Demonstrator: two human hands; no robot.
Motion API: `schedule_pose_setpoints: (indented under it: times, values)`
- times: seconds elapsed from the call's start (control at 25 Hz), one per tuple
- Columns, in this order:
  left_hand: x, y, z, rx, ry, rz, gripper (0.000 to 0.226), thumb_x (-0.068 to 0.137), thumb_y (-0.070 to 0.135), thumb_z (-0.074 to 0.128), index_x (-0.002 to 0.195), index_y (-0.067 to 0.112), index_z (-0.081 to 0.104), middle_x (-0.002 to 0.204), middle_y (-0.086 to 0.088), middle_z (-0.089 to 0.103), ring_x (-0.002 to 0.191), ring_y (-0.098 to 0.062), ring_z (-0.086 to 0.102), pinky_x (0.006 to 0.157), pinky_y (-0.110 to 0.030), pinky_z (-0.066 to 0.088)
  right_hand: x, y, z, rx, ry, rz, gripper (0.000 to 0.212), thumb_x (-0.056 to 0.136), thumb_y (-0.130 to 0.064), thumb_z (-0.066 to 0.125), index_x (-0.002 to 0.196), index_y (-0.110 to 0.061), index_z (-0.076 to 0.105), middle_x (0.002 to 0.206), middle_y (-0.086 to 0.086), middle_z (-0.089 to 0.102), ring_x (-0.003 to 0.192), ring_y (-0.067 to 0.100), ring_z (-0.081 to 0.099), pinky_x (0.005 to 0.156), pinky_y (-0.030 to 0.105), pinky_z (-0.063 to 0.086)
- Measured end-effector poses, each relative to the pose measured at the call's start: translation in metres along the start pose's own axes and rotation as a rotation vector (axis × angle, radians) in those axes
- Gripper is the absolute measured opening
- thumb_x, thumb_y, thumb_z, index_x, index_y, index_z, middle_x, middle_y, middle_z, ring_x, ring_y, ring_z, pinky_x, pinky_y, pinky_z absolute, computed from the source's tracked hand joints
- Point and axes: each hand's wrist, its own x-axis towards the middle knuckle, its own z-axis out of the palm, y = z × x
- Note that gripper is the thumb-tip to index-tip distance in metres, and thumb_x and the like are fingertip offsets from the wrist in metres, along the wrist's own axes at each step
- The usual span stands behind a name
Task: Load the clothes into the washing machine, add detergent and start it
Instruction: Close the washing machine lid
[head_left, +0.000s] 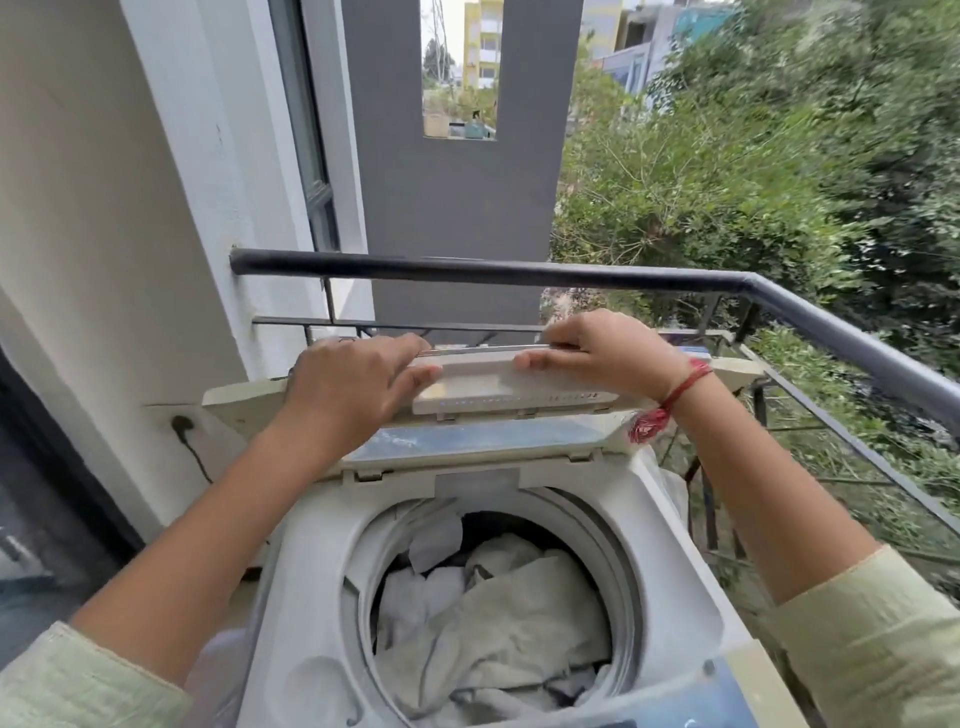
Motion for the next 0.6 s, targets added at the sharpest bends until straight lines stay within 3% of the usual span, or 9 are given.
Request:
schedule_pose_setpoints:
  times: [0.12,0.24,0.32,0.44,0.6]
  values:
    - [-0.045,0.018,0.002,0.013,0.024,0.054,0.058,0.091,0.060,0.020,0.096,0.023,0.066,0.069,0.002,0.068,0.056,-0.027,0.063,0.049,-0.029,0.044,-0.040,-0.016,0.010,0.086,-0.141,-0.040,0.067,0.079,-0.073,0.039,0.074,-0.009,0.053,0.062,0.003,0.052,0.054,0.016,0.045,0.053,0.033,0.035]
    - [-0.098,0.043,0.009,-0.034,0.017,0.099,0.060,0.095,0.056,0.019,0.098,0.022,0.069,0.081,0.003,0.072,0.062,-0.022,0.067,0.048,-0.027,0.048,-0.093,-0.032,0.039,0.078,-0.178,-0.043,0.064,0.077,-0.079,0.037,0.075,-0.017,0.050,0.061,-0.002,0.049,0.057,0.017,0.046,0.056,0.035,0.036]
    - [-0.132,0.059,0.018,-0.040,-0.026,0.112,0.059,0.097,0.053,0.020,0.101,0.021,0.069,0.095,0.005,0.072,0.074,-0.018,0.070,0.058,-0.027,0.052,-0.125,-0.040,0.060,0.055,-0.213,-0.037,0.062,0.074,-0.083,0.030,0.078,-0.023,0.046,0.069,-0.003,0.053,0.063,0.018,0.049,0.058,0.035,0.039]
    - [-0.176,0.080,0.034,-0.086,-0.167,0.061,0.046,0.090,0.054,0.031,0.103,0.022,0.062,0.111,0.004,0.068,0.096,-0.018,0.067,0.086,-0.040,0.050,-0.158,-0.049,0.092,0.053,-0.309,-0.004,0.064,0.069,-0.084,0.024,0.084,-0.024,0.044,0.078,-0.005,0.056,0.070,0.018,0.049,0.060,0.032,0.036]
    - [-0.216,0.104,0.051,-0.124,-0.431,-0.069,0.046,0.086,0.063,0.028,0.097,0.027,0.055,0.118,0.005,0.063,0.108,-0.019,0.063,0.091,-0.051,0.045,-0.192,-0.063,0.136,0.047,-0.379,0.011,0.043,0.085,-0.066,0.044,0.084,-0.023,0.042,0.091,-0.001,0.061,0.085,0.020,0.055,0.066,0.028,0.030]
